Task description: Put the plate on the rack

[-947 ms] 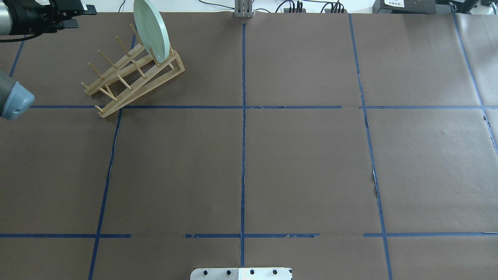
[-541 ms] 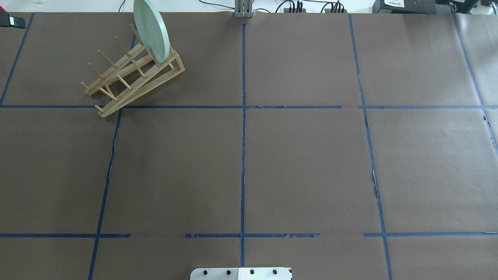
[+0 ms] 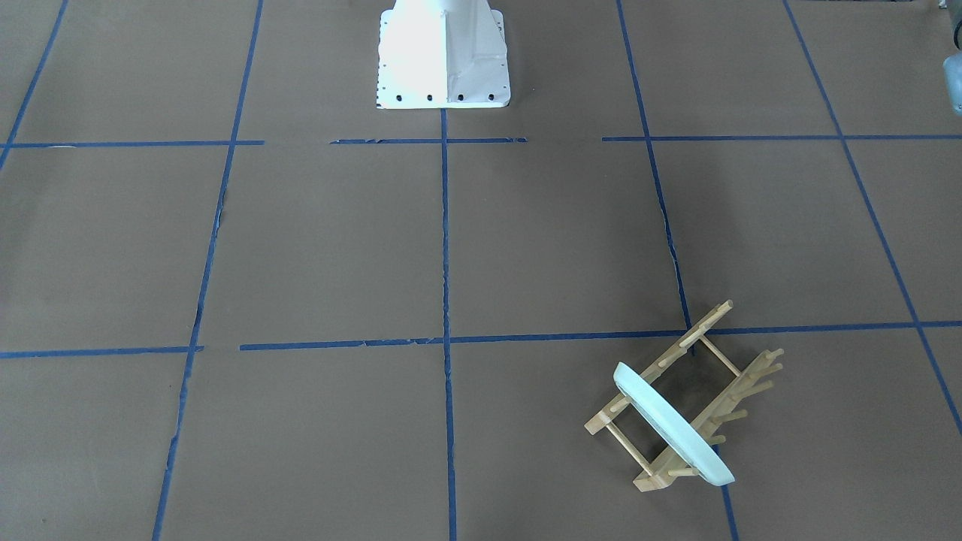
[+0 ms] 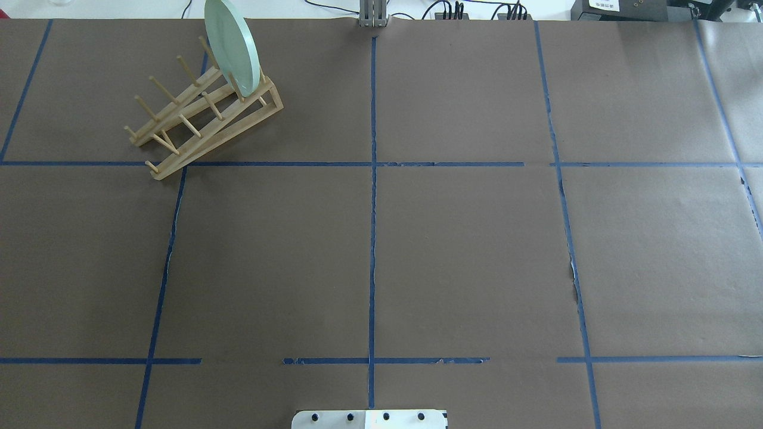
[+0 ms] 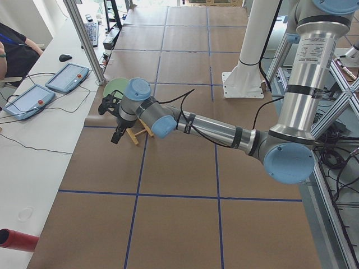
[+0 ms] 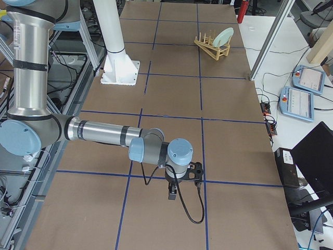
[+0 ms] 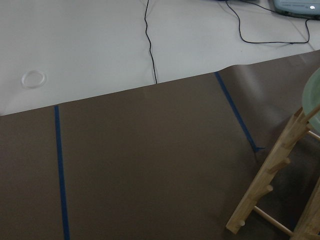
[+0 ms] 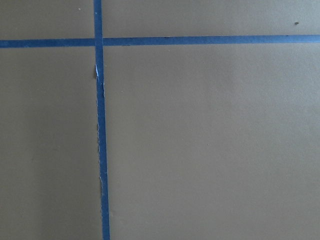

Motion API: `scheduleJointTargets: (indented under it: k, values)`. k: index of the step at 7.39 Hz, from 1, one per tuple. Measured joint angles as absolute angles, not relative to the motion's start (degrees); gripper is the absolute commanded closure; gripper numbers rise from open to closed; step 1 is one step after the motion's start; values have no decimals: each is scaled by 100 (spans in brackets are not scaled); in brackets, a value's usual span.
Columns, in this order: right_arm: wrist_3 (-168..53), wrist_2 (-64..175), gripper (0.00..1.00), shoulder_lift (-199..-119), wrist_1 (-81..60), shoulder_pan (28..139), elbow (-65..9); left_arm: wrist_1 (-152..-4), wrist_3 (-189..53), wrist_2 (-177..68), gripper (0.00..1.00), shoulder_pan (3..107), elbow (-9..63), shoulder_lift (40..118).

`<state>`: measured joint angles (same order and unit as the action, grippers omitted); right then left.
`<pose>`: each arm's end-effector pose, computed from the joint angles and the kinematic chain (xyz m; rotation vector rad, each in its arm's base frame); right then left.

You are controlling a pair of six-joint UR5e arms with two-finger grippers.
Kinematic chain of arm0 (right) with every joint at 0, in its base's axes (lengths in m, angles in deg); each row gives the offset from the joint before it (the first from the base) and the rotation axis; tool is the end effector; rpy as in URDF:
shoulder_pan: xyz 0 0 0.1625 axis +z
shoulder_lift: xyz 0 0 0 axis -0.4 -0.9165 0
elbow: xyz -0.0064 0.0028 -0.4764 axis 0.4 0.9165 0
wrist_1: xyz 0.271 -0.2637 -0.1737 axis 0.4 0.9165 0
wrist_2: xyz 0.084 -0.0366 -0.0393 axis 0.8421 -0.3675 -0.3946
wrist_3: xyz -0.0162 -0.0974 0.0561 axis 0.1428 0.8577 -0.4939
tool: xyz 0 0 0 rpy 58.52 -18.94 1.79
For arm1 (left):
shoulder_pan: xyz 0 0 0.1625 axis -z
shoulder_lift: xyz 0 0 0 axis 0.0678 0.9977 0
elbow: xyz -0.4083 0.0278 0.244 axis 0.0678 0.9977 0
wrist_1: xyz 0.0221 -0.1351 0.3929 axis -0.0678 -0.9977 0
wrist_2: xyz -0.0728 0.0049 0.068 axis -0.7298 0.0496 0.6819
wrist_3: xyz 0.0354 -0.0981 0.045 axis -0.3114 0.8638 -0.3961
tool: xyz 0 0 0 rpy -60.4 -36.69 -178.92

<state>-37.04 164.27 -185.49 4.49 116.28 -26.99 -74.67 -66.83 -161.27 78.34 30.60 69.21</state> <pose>0.0778 -0.4271 0.7630 -0.0608 -0.7328 0.0172 0.0188 -0.6009 0.5439 0.4825 0.7606 0.0889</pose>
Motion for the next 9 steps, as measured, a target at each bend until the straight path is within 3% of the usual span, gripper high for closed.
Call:
scheduleJointTargets:
  k: [5, 9]
  values:
    - [-3704, 16427, 0, -18549, 449, 11623, -2699, -5847, -8238, -16216, 0, 8399, 2437, 6720]
    - [-3704, 16427, 0, -18549, 449, 11626, -2699, -5420, -9254, -16494, 0, 8686, 2430, 5952]
